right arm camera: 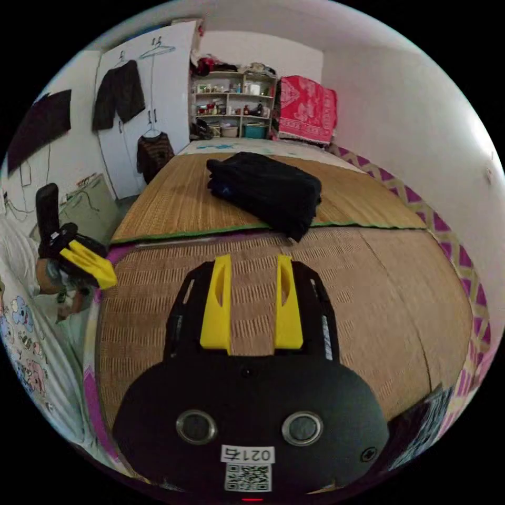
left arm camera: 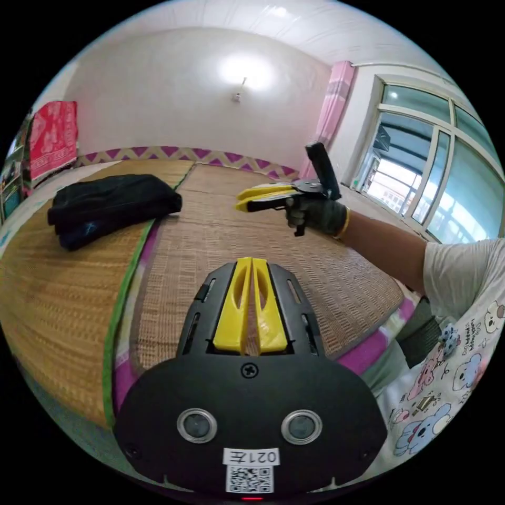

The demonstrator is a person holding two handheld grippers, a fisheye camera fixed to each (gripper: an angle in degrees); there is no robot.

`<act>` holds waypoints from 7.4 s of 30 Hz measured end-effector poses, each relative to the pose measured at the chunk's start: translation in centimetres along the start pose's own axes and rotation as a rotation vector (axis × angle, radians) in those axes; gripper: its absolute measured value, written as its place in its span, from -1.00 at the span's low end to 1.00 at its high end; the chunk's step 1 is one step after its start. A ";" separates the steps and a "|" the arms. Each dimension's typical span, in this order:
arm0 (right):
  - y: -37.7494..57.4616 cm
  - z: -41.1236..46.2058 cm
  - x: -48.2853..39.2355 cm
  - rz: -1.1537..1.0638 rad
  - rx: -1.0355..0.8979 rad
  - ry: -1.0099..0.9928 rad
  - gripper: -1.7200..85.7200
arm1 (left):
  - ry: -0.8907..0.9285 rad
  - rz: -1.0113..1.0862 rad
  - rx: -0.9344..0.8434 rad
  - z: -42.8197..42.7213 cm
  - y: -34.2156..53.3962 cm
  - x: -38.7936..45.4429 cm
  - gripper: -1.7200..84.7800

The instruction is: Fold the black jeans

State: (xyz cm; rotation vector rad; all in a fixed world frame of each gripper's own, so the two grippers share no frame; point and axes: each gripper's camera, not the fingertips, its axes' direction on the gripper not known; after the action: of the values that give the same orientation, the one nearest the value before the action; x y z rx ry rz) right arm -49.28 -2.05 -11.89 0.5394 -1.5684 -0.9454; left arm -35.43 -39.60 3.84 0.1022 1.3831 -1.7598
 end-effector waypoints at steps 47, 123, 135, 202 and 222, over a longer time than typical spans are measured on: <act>-14.4 -13.1 -5.3 -0.004 -0.073 0.253 -0.96 | 0.272 -0.177 -0.008 -15.3 3.3 -4.6 -0.98; 44.3 -51.5 9.8 1.004 0.060 0.233 -0.96 | 0.234 0.162 -0.050 5.4 -10.2 14.4 -0.98; 42.9 -50.9 8.7 1.046 0.017 0.220 -0.95 | -0.353 -0.361 -0.001 -7.5 -8.8 -20.3 -0.98; 48.0 -67.8 -23.7 0.386 -0.109 0.043 -0.97 | 0.243 0.299 -0.250 -29.4 -2.4 -7.4 -0.98; 52.0 -67.1 -17.5 0.677 -0.115 0.389 -0.97 | -0.226 -0.156 -0.261 -32.5 -10.3 -17.1 -0.98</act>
State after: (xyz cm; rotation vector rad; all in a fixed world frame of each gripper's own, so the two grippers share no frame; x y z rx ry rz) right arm 27.43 22.54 20.17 0.0770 -1.2038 -0.3778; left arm -45.46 -3.10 8.51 -0.3445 1.4695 -1.6410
